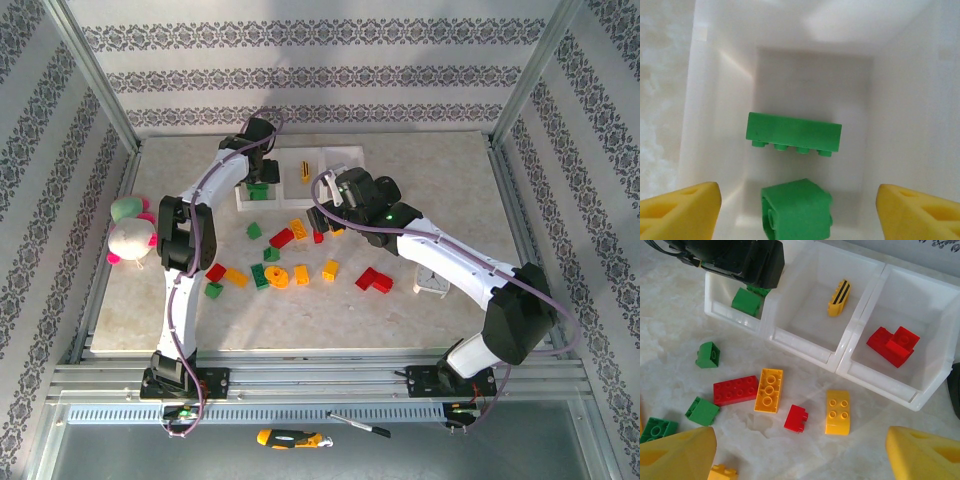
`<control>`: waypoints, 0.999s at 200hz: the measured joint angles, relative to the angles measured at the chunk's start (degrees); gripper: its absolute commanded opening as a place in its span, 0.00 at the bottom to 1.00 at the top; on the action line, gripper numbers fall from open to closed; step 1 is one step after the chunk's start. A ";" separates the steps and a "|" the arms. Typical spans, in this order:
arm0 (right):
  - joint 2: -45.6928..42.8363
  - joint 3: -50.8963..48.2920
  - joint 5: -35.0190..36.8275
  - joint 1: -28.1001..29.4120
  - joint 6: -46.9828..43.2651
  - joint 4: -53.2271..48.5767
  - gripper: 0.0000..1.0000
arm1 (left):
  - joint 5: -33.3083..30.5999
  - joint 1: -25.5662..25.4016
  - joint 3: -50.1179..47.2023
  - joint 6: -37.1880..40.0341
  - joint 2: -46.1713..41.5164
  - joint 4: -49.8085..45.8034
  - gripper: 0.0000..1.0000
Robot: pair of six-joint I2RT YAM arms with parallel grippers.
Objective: Sort the legos into containers by color
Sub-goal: Place the lego in the container, then pick up the lego from the center of the table.
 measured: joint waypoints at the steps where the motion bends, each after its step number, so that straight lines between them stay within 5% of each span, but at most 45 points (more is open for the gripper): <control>1: 0.00 -0.04 0.02 0.00 0.00 0.00 0.87 | 0.04 0.00 0.00 0.02 -0.04 0.00 0.87; 61: 0.22 -0.48 1.14 -0.15 2.05 -0.07 0.88 | 1.84 -0.20 -9.62 0.85 -12.61 2.36 0.97; 139: 13.38 2.14 0.79 -4.66 6.56 -2.73 0.79 | 16.17 -5.84 -54.55 12.50 -45.46 33.33 0.99; 200: 23.50 10.12 -0.87 -5.79 4.76 -5.66 0.70 | 22.14 -13.44 -71.49 20.06 -57.31 45.16 0.99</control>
